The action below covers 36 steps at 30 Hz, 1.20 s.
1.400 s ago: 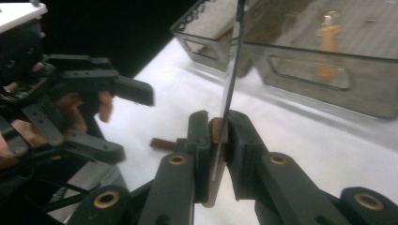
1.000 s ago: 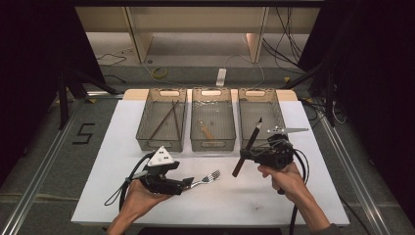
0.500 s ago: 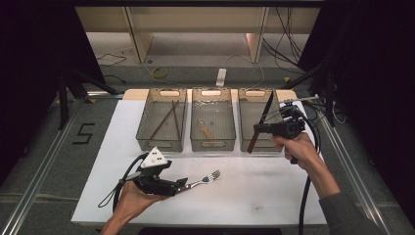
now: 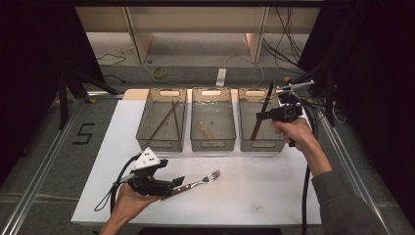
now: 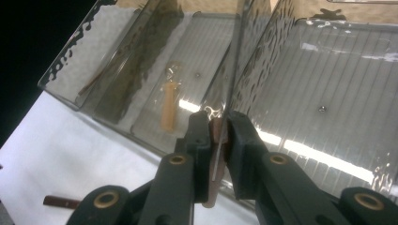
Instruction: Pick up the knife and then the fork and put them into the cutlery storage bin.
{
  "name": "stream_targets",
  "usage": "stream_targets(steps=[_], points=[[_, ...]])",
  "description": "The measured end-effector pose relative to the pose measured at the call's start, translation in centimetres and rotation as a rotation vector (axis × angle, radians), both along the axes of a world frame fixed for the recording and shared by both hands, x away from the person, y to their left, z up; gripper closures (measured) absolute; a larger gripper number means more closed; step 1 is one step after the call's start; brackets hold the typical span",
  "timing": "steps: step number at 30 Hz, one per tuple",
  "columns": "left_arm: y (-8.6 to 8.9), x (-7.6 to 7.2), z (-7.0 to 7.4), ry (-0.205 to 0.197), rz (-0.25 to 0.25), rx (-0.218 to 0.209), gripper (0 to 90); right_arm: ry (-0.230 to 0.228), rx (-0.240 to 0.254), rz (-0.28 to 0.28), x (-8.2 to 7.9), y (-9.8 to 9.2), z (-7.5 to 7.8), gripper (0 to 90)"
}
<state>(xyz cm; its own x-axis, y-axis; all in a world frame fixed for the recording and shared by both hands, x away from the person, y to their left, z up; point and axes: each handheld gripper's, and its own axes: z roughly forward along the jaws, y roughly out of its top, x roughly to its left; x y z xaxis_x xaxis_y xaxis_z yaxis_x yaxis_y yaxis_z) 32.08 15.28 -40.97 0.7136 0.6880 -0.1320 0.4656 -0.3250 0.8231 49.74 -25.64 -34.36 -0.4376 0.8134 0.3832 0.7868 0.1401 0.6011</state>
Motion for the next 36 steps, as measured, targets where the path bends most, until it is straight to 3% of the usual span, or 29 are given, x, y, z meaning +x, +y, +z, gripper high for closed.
stream_targets(steps=[14,23,36], points=[[0.1,-0.1,0.0,-0.012,0.01,-0.004,17.6,0.062,-0.065,-0.053,3.5,1.3,-1.4,80.6],[0.1,-0.1,0.0,-0.01,0.004,0.002,17.6,0.075,-0.091,-0.071,4.2,1.7,-2.6,80.6],[0.1,-0.1,0.0,-0.017,0.006,0.004,17.6,0.132,-0.113,-0.069,4.8,2.3,-4.4,80.6]])
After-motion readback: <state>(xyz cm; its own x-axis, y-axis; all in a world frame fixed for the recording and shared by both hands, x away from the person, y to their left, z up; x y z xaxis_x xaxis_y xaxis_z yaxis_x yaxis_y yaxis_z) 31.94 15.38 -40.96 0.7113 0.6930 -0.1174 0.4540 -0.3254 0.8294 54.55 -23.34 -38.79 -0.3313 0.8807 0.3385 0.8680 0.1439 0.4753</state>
